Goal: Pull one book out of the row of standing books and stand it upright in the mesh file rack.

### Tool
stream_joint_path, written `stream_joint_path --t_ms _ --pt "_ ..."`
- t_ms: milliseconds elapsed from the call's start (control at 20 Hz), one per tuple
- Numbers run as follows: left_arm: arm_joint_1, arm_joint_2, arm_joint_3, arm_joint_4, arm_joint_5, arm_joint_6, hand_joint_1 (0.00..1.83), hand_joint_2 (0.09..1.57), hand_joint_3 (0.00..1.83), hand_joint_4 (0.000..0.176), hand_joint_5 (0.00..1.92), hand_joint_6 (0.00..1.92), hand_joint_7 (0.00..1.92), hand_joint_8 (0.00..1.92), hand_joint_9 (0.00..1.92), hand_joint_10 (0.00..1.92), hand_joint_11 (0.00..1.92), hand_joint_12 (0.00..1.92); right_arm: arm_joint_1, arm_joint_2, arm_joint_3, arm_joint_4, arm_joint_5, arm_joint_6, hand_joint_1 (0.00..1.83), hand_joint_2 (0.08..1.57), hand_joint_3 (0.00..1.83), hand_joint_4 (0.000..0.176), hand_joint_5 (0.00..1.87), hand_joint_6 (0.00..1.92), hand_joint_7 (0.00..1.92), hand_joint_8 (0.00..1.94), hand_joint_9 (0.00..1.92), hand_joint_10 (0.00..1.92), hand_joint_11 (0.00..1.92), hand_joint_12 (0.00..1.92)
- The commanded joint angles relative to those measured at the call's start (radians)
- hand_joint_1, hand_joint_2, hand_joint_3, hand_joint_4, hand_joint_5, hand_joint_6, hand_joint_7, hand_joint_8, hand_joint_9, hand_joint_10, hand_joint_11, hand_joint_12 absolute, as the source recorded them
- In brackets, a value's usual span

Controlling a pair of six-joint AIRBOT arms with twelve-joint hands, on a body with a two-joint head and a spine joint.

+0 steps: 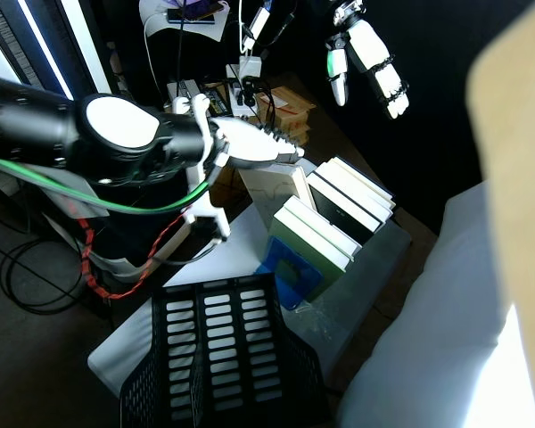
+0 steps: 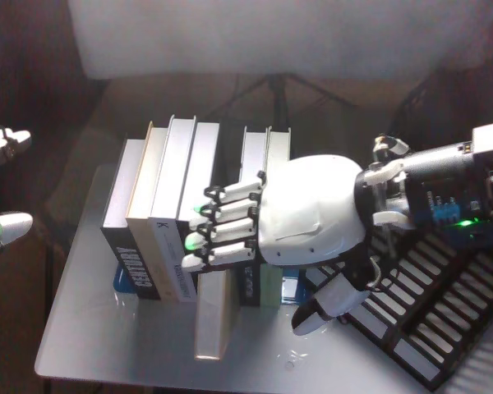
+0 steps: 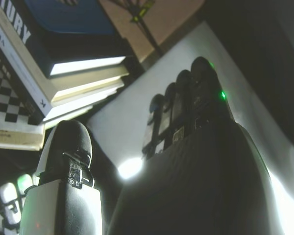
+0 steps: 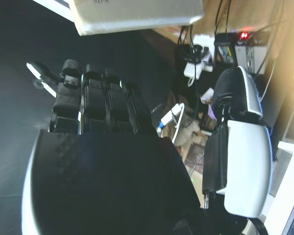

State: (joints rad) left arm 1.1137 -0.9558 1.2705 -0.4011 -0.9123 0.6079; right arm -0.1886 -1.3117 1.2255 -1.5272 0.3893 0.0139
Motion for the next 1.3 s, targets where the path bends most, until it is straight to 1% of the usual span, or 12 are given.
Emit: stream_joint_path --t_ms 0,100,250,400,500,550,650,850,950,1000,1200,1250 --pt "-0.003 0.007 0.003 -0.016 -0.114 0.0 0.57 1.31 0.0 0.005 0.07 0.02 0.0 0.0 0.0 0.0 0.0 0.0 0.015 0.002 0.001 0.016 0.018 -0.005 0.51 1.05 0.0 0.011 0.0 0.0 0.0 0.0 0.0 0.0 0.0 0.0" --pt "-0.002 0.008 0.003 -0.017 -0.114 0.0 0.54 1.32 0.0 0.004 0.05 0.0 0.0 0.0 0.0 0.0 0.0 0.0 0.015 -0.019 0.006 -0.007 0.003 -0.005 0.53 1.02 0.0 0.047 0.0 0.0 0.0 0.0 0.0 0.0 0.0 0.0" --pt "0.005 0.008 0.003 -0.026 -0.117 0.0 0.52 1.32 0.0 0.0 0.05 0.0 0.0 0.0 0.0 0.0 0.0 0.0 0.012 -0.053 0.024 -0.013 -0.009 -0.007 0.57 0.99 0.0 0.009 0.0 0.0 0.0 0.0 0.0 0.0 0.0 0.0" --pt "0.018 0.009 0.003 -0.039 -0.126 0.0 0.52 1.32 0.0 0.0 0.07 0.01 0.0 0.0 0.0 0.0 0.0 0.0 0.004 -0.083 0.027 -0.014 -0.03 -0.043 0.59 0.99 0.0 0.023 0.0 0.0 0.0 0.0 0.0 0.0 0.0 0.0" --pt "0.026 0.012 0.002 -0.05 -0.135 0.0 0.39 1.3 0.0 0.0 0.1 0.01 0.0 0.0 0.0 0.0 0.02 0.01 -0.002 -0.102 0.03 -0.014 -0.044 -0.064 0.75 0.96 0.0 0.006 0.0 0.0 0.0 0.0 0.0 0.0 0.0 0.0" --pt "0.028 0.012 0.002 -0.052 -0.138 0.0 0.39 1.27 0.0 0.0 0.11 0.01 0.0 0.0 0.0 0.0 0.01 0.01 -0.002 -0.109 0.033 -0.014 -0.045 -0.066 0.75 0.97 0.0 0.007 0.0 0.0 0.0 0.0 0.0 0.0 0.0 0.0" --pt "0.028 0.016 0.001 -0.054 -0.145 0.0 0.4 1.25 0.0 0.021 0.06 0.0 0.0 0.0 0.0 0.0 0.0 0.0 -0.007 -0.128 0.038 -0.014 -0.054 -0.078 0.77 0.89 0.0 0.042 0.0 0.0 0.0 0.0 0.0 0.0 0.0 0.0" --pt "0.046 0.023 -0.001 -0.078 -0.169 0.0 0.52 1.26 0.0 0.0 0.07 0.0 0.0 0.0 0.0 0.0 0.0 0.0 -0.022 -0.158 0.049 -0.014 -0.069 -0.108 0.81 0.88 0.0 0.022 0.03 0.0 0.06 0.0 0.09 0.02 0.02 0.02" --pt "0.062 0.026 -0.004 -0.092 -0.185 0.0 0.53 1.27 0.0 0.001 0.07 0.0 0.0 0.0 0.0 0.0 0.0 0.0 -0.027 -0.166 0.056 -0.014 -0.076 -0.111 0.8 0.98 0.0 0.022 0.05 0.0 0.08 0.01 0.12 0.0 0.0 0.27" --pt "0.067 0.027 -0.006 -0.098 -0.19 0.0 0.53 1.3 0.01 0.008 0.06 0.0 0.0 0.0 0.0 0.0 0.0 0.0 -0.028 -0.168 0.057 -0.014 -0.078 -0.112 0.82 0.93 0.0 0.031 0.03 0.01 0.07 0.0 0.09 0.0 0.0 0.05" --pt "0.07 0.031 -0.01 -0.093 -0.19 -0.073 0.56 1.31 0.01 0.001 0.07 0.0 0.0 0.0 0.0 0.0 0.0 0.0 -0.032 -0.178 0.06 -0.013 -0.085 -0.114 0.9 0.94 0.0 0.033 0.06 0.01 0.07 0.0 0.07 0.01 0.0 0.0" --pt "0.071 0.031 -0.01 -0.094 -0.191 -0.074 0.52 1.32 0.01 0.013 0.05 0.0 0.0 0.0 0.0 0.0 0.0 0.0 -0.032 -0.183 0.06 -0.013 -0.086 -0.115 0.84 0.99 0.02 0.037 0.01 0.0 0.01 0.0 0.01 0.0 0.0 0.0"
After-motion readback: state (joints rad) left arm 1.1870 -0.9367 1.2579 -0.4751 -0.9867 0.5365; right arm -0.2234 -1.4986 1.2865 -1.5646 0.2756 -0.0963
